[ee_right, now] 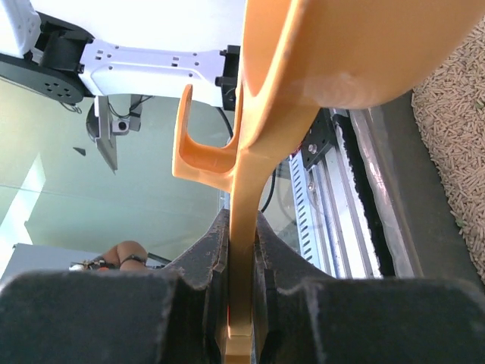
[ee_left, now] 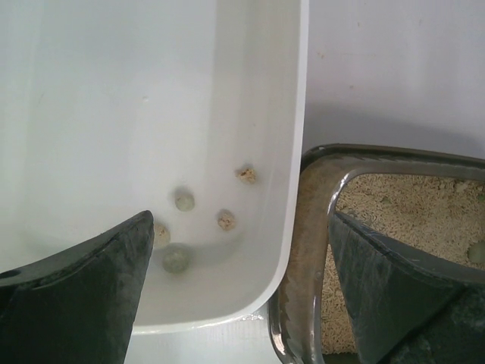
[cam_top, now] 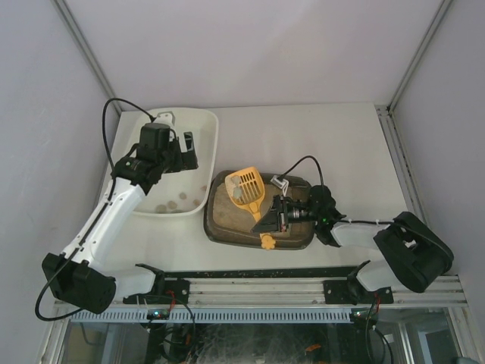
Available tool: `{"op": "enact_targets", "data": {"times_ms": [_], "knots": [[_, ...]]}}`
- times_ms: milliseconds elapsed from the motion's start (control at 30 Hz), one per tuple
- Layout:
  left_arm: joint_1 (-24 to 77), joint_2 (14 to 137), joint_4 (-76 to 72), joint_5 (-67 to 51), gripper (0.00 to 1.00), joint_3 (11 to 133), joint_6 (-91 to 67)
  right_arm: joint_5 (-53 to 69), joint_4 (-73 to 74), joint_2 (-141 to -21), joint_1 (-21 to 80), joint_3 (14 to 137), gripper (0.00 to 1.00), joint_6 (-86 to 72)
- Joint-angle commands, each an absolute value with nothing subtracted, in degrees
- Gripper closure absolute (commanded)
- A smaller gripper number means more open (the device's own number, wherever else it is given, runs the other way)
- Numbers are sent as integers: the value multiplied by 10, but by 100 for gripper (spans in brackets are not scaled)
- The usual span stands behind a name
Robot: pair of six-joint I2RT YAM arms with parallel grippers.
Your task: Clean the litter box
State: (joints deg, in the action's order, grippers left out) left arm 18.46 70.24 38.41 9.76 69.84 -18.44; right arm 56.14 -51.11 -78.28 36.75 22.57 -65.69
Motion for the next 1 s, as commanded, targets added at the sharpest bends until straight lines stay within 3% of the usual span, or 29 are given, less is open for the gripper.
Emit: {"op": "enact_targets", "data": {"times_ms": [0,233,333,433,633,733,867,967], "knots": [[173,677,357,106,0,694,-184,536,-672,-825,377,207,100,-718],[159,668,350,77,0,692,-164,525,-753,-878,365,188,100,-767],[133,666,344,-30,0,679,-124,545,-754,-900,387,217,100,-772],[104,656,337,-126,0,667,-93,538,-771,-901,344,196,100,-790],[90,655,347,-161,0,674,-84,543,-553,-840,387,239,100,-674],[90,657,356,-163,0,681,-87,538,-577,-829,351,215,100,-692],[81,661,377,-205,0,690,-89,537,-515,-822,401,231,100,-653],[56,663,372,-255,0,685,-116,532,-564,-823,368,198,100,-680]]}}
